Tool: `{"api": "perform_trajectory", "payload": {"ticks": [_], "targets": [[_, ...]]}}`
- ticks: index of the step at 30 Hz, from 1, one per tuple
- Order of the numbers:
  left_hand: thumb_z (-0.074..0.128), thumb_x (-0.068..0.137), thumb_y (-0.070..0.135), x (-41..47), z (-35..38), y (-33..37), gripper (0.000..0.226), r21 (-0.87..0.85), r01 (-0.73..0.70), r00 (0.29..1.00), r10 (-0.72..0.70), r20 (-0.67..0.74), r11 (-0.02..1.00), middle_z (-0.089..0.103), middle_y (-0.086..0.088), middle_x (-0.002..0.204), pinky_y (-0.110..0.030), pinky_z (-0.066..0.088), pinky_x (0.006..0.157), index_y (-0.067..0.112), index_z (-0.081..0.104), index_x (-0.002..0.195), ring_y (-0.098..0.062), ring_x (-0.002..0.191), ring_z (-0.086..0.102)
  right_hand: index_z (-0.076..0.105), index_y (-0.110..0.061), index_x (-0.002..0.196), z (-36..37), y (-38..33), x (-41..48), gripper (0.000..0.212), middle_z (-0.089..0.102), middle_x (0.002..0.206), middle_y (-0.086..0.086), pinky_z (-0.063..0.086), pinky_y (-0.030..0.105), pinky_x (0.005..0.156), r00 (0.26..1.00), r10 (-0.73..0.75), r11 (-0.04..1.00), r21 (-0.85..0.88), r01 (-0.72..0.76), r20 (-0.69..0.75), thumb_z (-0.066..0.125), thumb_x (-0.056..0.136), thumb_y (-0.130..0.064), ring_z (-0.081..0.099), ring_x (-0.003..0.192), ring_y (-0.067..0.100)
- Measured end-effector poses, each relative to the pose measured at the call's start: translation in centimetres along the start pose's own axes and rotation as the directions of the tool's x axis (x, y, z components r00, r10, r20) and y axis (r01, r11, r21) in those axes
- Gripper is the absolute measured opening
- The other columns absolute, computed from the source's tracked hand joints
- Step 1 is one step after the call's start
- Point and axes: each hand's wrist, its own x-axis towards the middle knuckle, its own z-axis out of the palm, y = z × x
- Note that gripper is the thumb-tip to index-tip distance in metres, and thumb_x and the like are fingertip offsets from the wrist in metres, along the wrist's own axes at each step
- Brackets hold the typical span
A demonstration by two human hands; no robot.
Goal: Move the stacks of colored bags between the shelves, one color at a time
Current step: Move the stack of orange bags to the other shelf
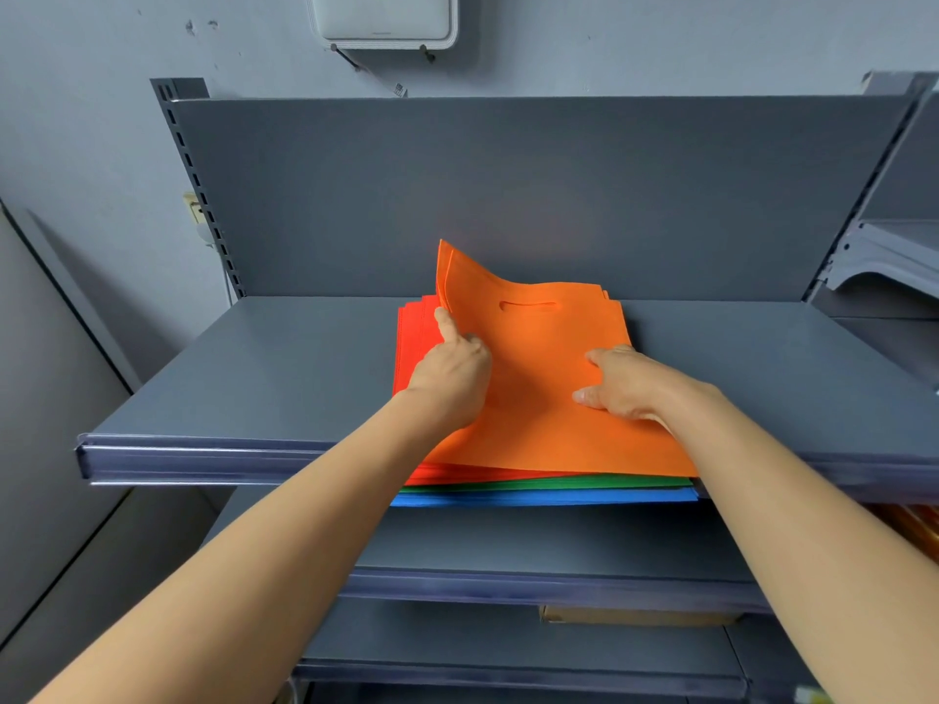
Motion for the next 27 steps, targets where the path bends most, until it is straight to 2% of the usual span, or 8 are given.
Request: {"api": "perform_trajectory", "payload": {"ticks": [4,8,12,16,21,23,25,27], "targets": [[0.034,0.090,-0.008,0.1,0.1,-0.3,0.021,-0.038,-0.005,1.000,0.005,0.002,0.999,0.001,-0.036,0.149,-0.035,0.045,0.070,0.000,0.047,0.104,-0.038,0.094,0.062,0.021,-0.014,0.148,0.0,-0.1,0.0,0.066,0.019,0.152,0.011,0.035,0.035,0.104,1.000,0.003,1.000,0.002,-0.003,0.000,0.052,0.094,-0.036,0.035,0.134,0.029],[0.039,0.089,-0.008,0.4,0.5,-0.7,0.016,-0.091,-0.016,0.999,0.012,-0.038,0.996,0.020,-0.025,0.143,-0.034,0.044,0.065,0.008,0.041,0.087,-0.032,0.080,0.058,0.020,-0.014,0.149,0.0,-0.1,0.0,0.067,0.019,0.152,0.010,0.034,0.035,0.105,1.000,0.005,1.000,0.010,-0.005,0.000,0.052,0.094,-0.036,0.034,0.134,0.029],[0.041,0.090,-0.004,0.6,0.8,-0.9,0.013,-0.099,-0.024,0.999,0.019,-0.047,0.995,0.031,-0.018,0.134,-0.034,0.050,0.068,0.004,0.050,0.095,-0.026,0.074,0.054,0.021,-0.014,0.148,0.1,0.0,0.0,0.066,0.020,0.152,0.010,0.034,0.036,0.105,1.000,0.003,1.000,0.014,-0.003,-0.005,0.052,0.094,-0.036,0.035,0.134,0.029],[0.040,0.087,-0.005,1.0,1.3,-1.3,0.032,-0.092,-0.081,0.996,0.077,-0.046,0.992,0.033,-0.011,0.139,-0.045,0.050,0.088,0.003,0.055,0.114,-0.034,0.107,0.055,0.019,-0.014,0.149,0.1,0.1,0.0,0.067,0.018,0.152,0.011,0.033,0.036,0.106,1.000,-0.004,1.000,0.011,0.004,-0.005,0.052,0.094,-0.036,0.033,0.135,0.029],[0.037,0.088,0.000,0.7,0.9,-0.9,0.041,0.105,-0.067,0.993,0.076,-0.085,0.992,0.034,-0.004,0.143,-0.052,0.020,0.109,0.011,0.053,0.124,-0.033,0.142,0.013,0.020,-0.014,0.149,0.0,0.0,-0.1,0.066,0.018,0.153,0.011,0.033,0.037,0.106,1.000,0.003,1.000,0.002,-0.003,-0.003,0.051,0.095,-0.036,0.034,0.135,0.030],[0.037,0.087,-0.002,0.2,0.5,-0.7,0.035,0.106,-0.036,0.994,0.047,-0.099,0.994,0.038,-0.007,0.137,-0.049,0.028,0.102,0.008,0.054,0.116,-0.034,0.135,0.028,0.020,-0.015,0.149,0.0,0.0,-0.1,0.066,0.017,0.153,0.010,0.034,0.038,0.107,1.000,0.010,1.000,-0.009,-0.010,-0.008,0.051,0.094,-0.037,0.034,0.135,0.031],[0.037,0.087,-0.005,-0.5,0.0,-0.7,0.025,0.016,0.028,0.991,-0.026,-0.129,0.999,0.042,-0.012,0.124,-0.042,0.038,0.077,0.002,0.054,0.104,-0.036,0.106,0.051,0.020,-0.016,0.148,-0.1,-0.2,-0.1,0.068,0.016,0.153,0.010,0.034,0.041,0.108,1.000,0.010,1.000,-0.020,-0.010,-0.024,0.052,0.093,-0.039,0.030,0.136,0.032],[0.037,0.087,-0.009,-1.1,-0.6,-1.2,0.021,-0.074,0.120,0.981,-0.130,-0.144,0.990,0.042,-0.015,0.116,-0.038,0.036,0.066,-0.002,0.052,0.100,-0.035,0.085,0.052,0.021,-0.017,0.148,-0.3,-0.8,-0.1,0.069,0.015,0.153,0.009,0.033,0.043,0.109,0.999,-0.012,1.000,-0.023,0.011,-0.044,0.053,0.092,-0.041,0.027,0.137,0.032]]}}
